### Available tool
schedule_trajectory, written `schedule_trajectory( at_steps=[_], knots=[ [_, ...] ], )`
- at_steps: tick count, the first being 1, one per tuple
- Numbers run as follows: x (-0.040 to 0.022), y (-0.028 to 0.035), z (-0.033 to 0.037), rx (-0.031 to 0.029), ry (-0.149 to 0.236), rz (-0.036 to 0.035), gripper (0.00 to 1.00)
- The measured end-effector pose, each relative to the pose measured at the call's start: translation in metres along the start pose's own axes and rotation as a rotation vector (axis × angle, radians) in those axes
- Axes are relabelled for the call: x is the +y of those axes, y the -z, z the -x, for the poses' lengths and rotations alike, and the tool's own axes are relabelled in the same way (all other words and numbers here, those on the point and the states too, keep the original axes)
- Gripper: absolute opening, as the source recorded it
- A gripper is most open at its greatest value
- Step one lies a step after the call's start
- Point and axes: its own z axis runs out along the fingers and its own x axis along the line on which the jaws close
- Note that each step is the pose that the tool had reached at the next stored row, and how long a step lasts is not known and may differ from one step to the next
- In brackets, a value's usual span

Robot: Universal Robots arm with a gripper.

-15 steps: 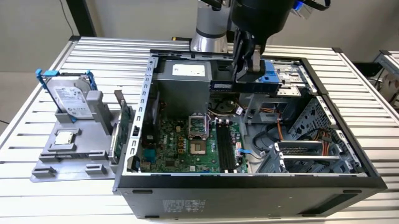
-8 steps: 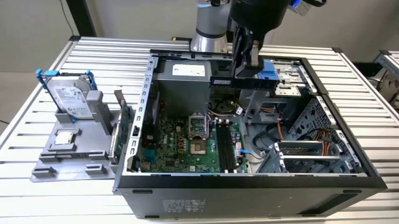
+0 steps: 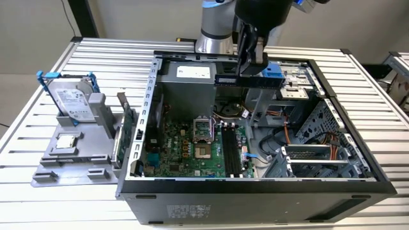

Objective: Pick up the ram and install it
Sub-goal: 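Insert the ram into the slot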

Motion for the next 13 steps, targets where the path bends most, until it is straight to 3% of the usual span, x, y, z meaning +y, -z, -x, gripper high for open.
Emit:
schedule_trajectory(
  at_steps=[4,13],
  knots=[
    [0.0001,0.0,0.0042,0.0001,-0.001,0.0001,0.0],
    [-0.0014,0.0,0.0042,-0.0001,-0.001,0.0,0.0]
  ],
)
